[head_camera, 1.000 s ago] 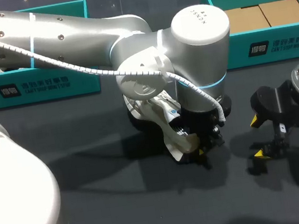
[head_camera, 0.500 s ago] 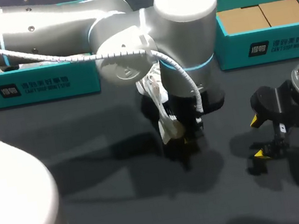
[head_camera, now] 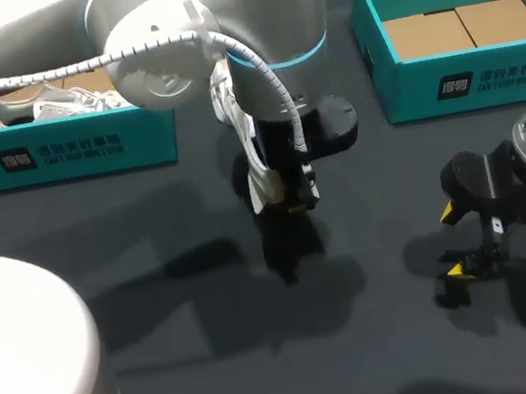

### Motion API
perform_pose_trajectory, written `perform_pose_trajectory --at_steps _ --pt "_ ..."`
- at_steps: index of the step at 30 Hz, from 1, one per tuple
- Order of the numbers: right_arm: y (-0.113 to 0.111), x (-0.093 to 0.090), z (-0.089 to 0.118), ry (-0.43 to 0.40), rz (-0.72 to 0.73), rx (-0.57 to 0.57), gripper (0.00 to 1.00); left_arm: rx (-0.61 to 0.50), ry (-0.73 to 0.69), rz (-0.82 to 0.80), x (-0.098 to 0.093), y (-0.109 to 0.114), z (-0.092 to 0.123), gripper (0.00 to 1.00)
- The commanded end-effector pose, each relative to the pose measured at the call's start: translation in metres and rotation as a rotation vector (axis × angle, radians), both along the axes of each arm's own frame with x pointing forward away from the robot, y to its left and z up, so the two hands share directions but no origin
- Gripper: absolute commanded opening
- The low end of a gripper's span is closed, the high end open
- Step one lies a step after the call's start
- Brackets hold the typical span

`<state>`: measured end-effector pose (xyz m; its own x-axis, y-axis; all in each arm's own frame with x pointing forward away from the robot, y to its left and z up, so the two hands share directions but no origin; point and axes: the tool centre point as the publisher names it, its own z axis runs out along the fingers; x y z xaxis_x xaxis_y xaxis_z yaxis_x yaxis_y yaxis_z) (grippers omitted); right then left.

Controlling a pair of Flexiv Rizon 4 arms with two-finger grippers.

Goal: Take the shoe out of the shoebox, open the shoe tongue, remove and reinsert the insole, then place the shoe into the shoebox

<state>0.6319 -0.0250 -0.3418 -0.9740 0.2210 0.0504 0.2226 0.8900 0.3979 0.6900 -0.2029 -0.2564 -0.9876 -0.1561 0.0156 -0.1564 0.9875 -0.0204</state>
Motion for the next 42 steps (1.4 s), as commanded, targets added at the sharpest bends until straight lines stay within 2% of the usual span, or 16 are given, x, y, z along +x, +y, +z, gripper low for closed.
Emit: perform_pose_trajectory --at_steps 1,7,11,18,23,25,40,42 --pt "0.000 -0.002 0.001 -0.002 -0.001 -0.001 1.00 -0.006 -0.002 -0.001 -0.001 0.003 0.002 0.00" --pt "0.000 -0.002 0.001 -0.002 -0.001 -0.001 1.00 -0.006 -0.002 -0.001 -0.001 0.003 0.002 0.00" --pt "0.000 -0.002 0.001 -0.002 -0.001 -0.001 1.00 -0.034 0.020 -0.026 0.027 0.030 0.020 0.00" --pt "0.000 -0.002 0.001 -0.002 -0.001 -0.001 1.00 -0.004 0.046 -0.046 0.078 0.085 0.052 0.00" --pt "0.000 -0.002 0.001 -0.002 -0.001 -0.001 1.00 0.071 -0.048 -0.103 0.106 0.120 0.082 0.00" --pt "0.000 -0.002 0.001 -0.002 -0.001 -0.001 1.00 0.055 -0.097 -0.031 0.119 0.133 0.096 0.00" --pt "0.000 -0.002 0.001 -0.002 -0.001 -0.001 1.00 0.055 -0.097 -0.031 0.119 0.133 0.096 0.00" --pt "0.000 -0.002 0.001 -0.002 -0.001 -0.001 1.00 0.055 -0.103 -0.016 0.133 0.145 0.101 0.00"
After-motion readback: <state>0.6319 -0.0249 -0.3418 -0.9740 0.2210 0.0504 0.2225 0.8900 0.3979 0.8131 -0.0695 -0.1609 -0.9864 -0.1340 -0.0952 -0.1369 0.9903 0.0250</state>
